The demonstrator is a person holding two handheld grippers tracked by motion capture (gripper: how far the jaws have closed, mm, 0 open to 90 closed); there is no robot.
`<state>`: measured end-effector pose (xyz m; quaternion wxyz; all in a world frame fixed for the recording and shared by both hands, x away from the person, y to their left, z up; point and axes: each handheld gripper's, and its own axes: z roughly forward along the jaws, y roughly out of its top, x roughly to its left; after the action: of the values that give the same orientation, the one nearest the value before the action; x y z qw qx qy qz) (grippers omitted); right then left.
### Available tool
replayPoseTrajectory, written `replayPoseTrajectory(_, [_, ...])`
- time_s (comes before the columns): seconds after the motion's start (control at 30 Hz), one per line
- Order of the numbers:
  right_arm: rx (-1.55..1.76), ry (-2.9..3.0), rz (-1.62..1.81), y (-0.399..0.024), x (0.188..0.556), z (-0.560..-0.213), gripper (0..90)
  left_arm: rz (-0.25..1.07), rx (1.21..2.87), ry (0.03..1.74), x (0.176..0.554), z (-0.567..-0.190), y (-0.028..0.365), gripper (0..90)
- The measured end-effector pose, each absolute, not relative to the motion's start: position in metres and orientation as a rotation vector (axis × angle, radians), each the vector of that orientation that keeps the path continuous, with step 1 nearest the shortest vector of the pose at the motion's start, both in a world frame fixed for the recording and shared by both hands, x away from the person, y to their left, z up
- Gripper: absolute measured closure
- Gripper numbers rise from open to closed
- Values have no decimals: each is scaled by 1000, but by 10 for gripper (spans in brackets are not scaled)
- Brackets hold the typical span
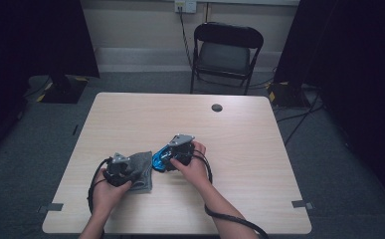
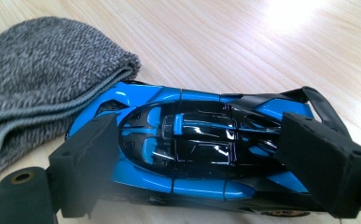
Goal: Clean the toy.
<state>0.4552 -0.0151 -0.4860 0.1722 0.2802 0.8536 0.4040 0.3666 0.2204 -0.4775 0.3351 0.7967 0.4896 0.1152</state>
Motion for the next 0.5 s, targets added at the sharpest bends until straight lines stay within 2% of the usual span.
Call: replayPoseTrajectory(0.5, [800, 2433, 1128, -14, 456, -484, 123, 198, 2126, 1215, 357, -474, 200, 754])
